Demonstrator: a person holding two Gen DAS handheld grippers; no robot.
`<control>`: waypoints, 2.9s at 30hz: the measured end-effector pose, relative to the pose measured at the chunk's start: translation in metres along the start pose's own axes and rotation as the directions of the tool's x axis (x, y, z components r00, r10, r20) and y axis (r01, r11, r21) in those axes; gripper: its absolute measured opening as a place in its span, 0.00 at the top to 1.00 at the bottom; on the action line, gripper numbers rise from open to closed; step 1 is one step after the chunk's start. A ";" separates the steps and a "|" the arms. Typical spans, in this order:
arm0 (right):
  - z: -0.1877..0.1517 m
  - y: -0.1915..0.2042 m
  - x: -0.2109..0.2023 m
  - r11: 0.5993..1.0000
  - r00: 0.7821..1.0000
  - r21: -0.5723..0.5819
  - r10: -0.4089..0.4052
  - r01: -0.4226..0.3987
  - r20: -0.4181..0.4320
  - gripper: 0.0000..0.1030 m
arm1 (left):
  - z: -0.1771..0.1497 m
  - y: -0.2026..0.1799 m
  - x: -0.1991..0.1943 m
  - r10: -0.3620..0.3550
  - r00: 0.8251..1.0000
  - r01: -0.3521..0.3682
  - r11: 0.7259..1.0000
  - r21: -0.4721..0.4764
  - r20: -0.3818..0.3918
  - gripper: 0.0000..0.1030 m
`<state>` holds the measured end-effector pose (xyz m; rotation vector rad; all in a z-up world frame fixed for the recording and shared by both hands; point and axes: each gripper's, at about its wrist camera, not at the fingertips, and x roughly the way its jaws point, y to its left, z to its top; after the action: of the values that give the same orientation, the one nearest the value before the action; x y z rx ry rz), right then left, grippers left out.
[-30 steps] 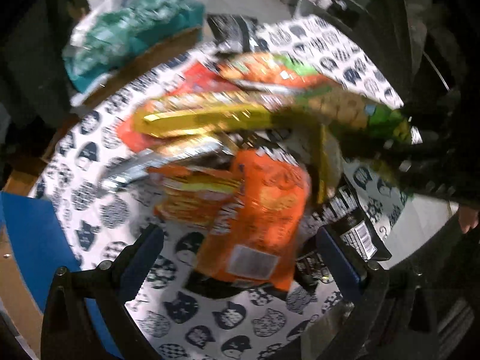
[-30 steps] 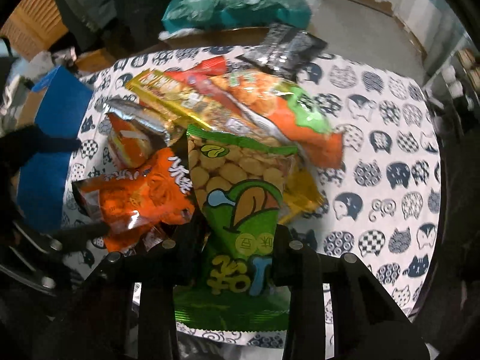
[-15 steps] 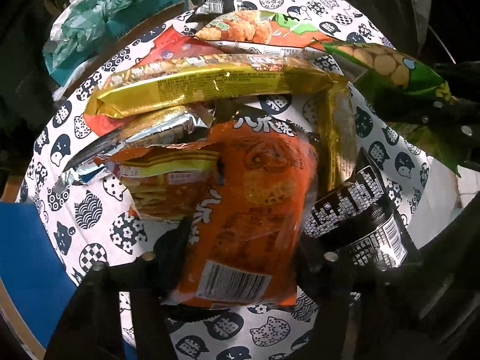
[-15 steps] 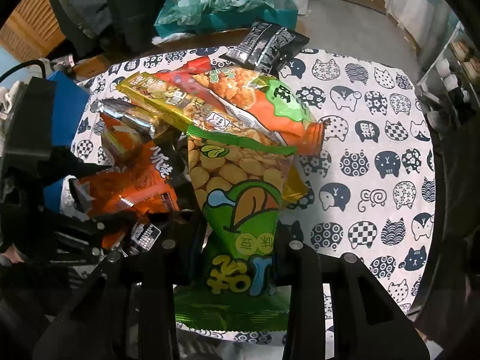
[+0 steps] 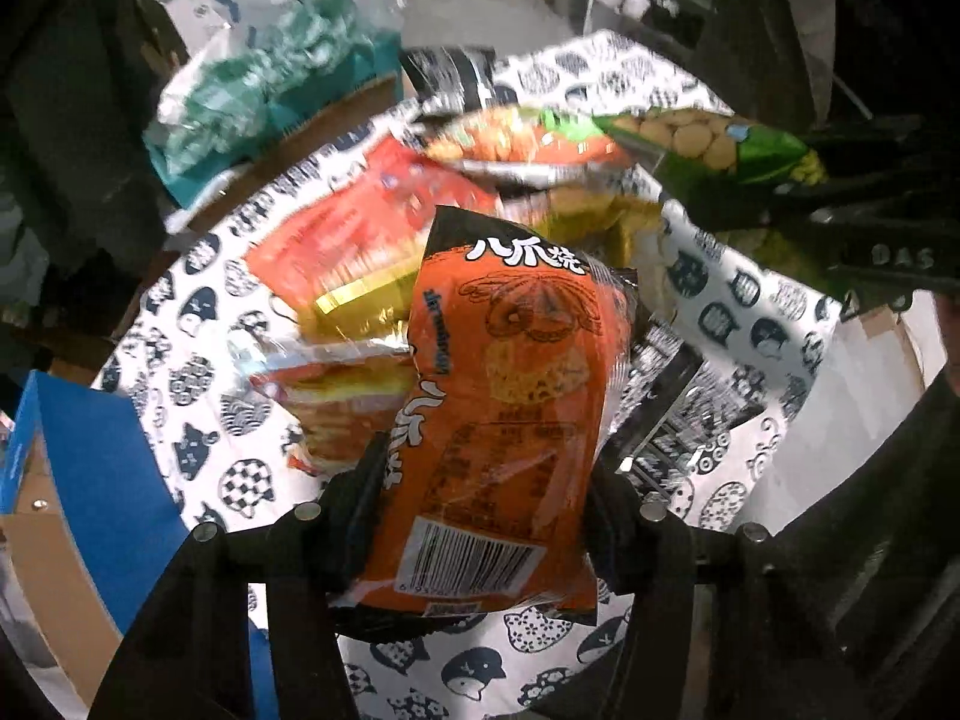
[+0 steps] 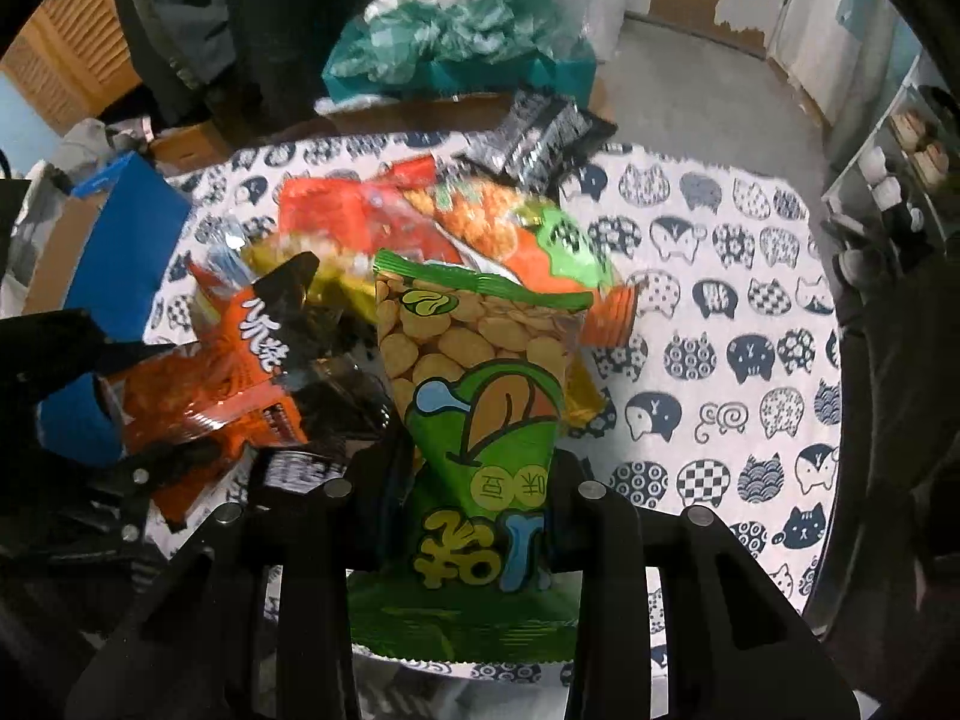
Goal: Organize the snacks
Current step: 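Grasp the orange packet with the left gripper while the right grasps the green peanut bag, then carry both packets over the box and open both grippers to drop them, then move both grippers back over the snack pile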
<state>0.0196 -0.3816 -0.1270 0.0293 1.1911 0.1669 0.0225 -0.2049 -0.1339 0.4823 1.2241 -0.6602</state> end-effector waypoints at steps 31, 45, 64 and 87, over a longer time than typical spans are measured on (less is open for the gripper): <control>0.046 0.129 -0.037 0.980 0.990 -0.177 0.105 -0.087 0.097 0.68 | -0.059 0.119 -0.120 0.227 0.950 -0.166 0.949 -0.269 0.215 0.43; 0.082 0.240 -0.017 0.937 0.977 -0.298 0.207 -0.182 0.055 0.68 | -0.129 0.200 -0.138 0.303 0.933 -0.194 0.876 -0.442 0.192 0.43; 0.085 0.367 0.024 0.867 0.966 -0.428 0.249 -0.254 -0.068 0.67 | -0.203 0.256 -0.124 0.332 0.939 -0.227 0.797 -0.560 0.091 0.43; 0.089 0.350 0.022 0.885 0.964 -0.387 0.264 -0.258 -0.039 0.41 | -0.205 0.264 -0.121 0.360 0.930 -0.254 0.768 -0.588 0.069 0.22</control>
<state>0.0704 -0.0265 -0.0757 -0.1592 1.1181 0.6404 0.0388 0.1457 -0.0774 0.1038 1.0719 -0.0275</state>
